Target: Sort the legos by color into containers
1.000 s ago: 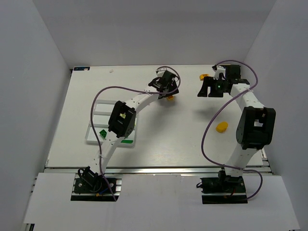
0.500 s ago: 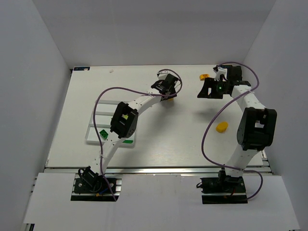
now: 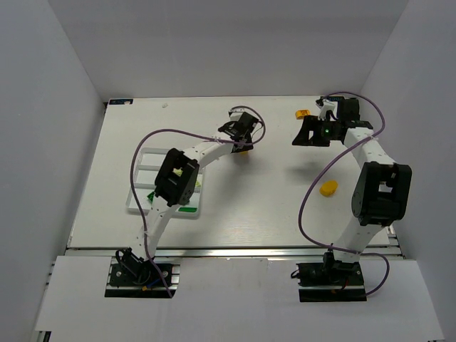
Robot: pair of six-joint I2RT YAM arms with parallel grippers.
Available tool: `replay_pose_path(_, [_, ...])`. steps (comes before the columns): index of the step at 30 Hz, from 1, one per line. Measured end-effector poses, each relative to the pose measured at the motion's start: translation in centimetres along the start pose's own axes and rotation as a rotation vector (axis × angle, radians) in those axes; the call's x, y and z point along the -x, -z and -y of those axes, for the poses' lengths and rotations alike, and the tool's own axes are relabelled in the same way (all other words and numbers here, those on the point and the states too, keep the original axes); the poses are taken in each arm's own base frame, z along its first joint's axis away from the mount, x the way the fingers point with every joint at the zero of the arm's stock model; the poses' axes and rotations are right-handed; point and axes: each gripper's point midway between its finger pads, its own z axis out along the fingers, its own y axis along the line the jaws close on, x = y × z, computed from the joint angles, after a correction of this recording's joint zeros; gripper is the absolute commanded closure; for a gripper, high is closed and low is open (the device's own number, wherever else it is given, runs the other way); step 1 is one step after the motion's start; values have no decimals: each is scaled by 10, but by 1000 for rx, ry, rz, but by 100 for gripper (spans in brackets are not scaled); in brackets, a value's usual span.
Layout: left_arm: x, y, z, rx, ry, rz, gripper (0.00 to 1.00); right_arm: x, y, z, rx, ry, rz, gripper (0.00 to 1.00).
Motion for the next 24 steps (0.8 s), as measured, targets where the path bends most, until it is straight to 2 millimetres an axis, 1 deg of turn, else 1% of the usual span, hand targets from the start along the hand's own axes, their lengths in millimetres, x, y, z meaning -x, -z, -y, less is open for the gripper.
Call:
replay_pose_path(3, [-5, 20, -19, -11, -57, -45, 93, -1, 1, -1, 2, 5, -1, 26])
replay_pose_path(4, [-2, 28, -23, -18, -63, -53, 94, -1, 1, -1, 4, 6, 0, 26])
replay_pose_path(6, [13, 47, -26, -42, -59, -45, 94, -1, 2, -3, 8, 8, 1, 27])
replay_pose_path(9, [50, 86, -33, -84, 2, 14, 94, -4, 1, -3, 13, 5, -3, 28])
replay_pose_path(11, [69, 118, -48, -98, 79, 45, 100, -6, 1, -4, 17, 2, -9, 28])
replay_pose_path(12, [77, 133, -58, -101, 126, 63, 100, -6, 0, -5, 18, 2, -11, 29])
replay_pose_path(14, [87, 159, -86, -85, 246, 88, 100, -7, 0, -6, 20, 8, -13, 28])
replay_pose_path(15, [87, 169, -105, -65, 321, 93, 100, -7, 0, -6, 21, 10, -14, 29])
replay_pose_path(17, [82, 179, -141, -9, 450, 96, 100, -8, -1, -7, 22, 18, -19, 28])
replay_pose_path(19, [74, 179, -179, 70, 558, 94, 100, -10, -1, -8, 25, 23, -25, 29])
replay_pose_path(21, [64, 175, -209, 150, 642, 89, 100, -11, -2, -10, 28, 26, -32, 29])
replay_pose_path(22, [60, 173, -223, 191, 680, 83, 100, -12, -2, -11, 29, 27, -35, 28])
replay_pose_path(24, [58, 171, -242, 247, 736, 84, 100, -13, -3, -13, 32, 30, -38, 29])
